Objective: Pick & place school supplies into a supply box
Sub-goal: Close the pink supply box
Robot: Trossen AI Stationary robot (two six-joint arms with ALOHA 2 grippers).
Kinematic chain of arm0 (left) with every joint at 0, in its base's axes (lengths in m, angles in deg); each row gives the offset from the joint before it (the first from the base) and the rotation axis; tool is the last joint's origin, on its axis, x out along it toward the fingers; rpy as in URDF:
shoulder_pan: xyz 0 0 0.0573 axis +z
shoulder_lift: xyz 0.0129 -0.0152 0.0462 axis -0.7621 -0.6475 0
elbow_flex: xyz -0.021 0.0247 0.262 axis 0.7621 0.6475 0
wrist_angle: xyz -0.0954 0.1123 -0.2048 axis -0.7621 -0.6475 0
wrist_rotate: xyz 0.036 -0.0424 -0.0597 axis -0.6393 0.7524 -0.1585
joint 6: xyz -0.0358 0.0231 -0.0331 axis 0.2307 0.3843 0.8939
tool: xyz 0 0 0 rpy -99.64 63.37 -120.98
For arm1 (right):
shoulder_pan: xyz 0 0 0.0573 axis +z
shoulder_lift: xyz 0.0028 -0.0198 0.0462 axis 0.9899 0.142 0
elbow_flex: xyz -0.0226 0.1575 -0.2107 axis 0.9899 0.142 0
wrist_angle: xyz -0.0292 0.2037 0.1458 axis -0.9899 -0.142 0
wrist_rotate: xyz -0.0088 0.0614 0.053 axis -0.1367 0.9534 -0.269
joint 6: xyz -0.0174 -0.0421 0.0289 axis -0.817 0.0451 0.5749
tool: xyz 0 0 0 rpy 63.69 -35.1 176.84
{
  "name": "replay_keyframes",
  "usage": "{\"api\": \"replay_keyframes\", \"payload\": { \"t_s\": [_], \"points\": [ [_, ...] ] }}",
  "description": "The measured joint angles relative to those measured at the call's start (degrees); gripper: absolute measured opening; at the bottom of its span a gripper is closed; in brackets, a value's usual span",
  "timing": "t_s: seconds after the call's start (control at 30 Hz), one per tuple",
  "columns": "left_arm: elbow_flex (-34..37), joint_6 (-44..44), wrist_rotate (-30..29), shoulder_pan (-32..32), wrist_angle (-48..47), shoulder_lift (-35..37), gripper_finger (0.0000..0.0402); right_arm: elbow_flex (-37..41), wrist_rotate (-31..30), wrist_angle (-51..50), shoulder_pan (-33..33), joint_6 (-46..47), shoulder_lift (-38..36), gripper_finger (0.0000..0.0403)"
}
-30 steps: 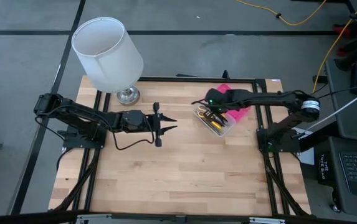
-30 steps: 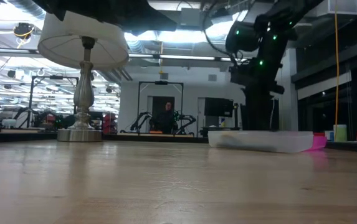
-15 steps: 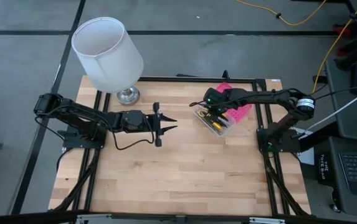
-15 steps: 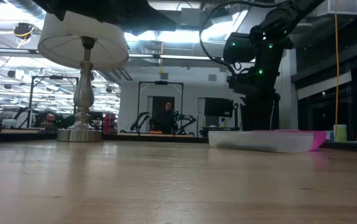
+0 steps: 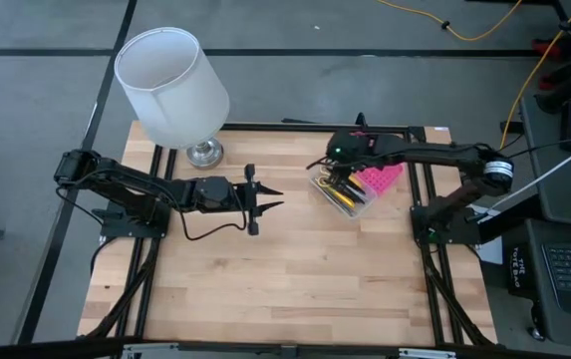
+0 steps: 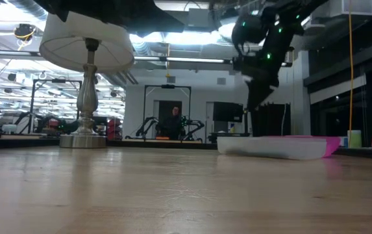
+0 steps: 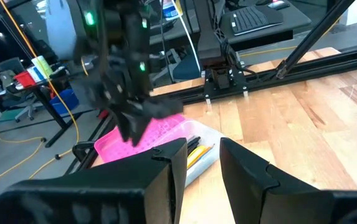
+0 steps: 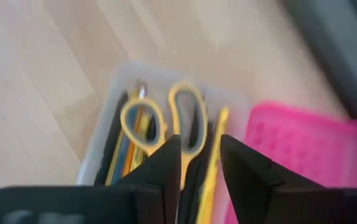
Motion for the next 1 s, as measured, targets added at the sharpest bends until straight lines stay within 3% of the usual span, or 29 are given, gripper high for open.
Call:
{"api": "replay_keyframes", "payload": {
  "t_s": [0.23,0.5,0.63,0.9,1.0],
  "points": [
    [0.0,0.0,0.0,0.0,0.02,0.0,0.0088,1.96,0.53,2.48,-0.69,-4.36,-10.23,0.0117],
    [0.0,0.0,0.0,0.0,0.02,0.0,0.0088,18.3,0.49,14.8,-1.6,-4.01,-26.29,0.0117],
    [0.0,0.0,0.0,0.0,0.02,0.0,0.0088,24.11,0.12,16.07,-1.93,0.37,-33.13,0.0117],
    [0.0,0.02,0.0,0.11,0.02,0.0,0.0088,26.88,-14.87,8.83,-2.93,9.57,-40.6,0.0117],
    [0.0,0.21,0.0,0.11,0.02,0.0,0.0088,26.88,-17.03,5.29,-3.7,14.09,-41.6,0.0117]
  ]
}}
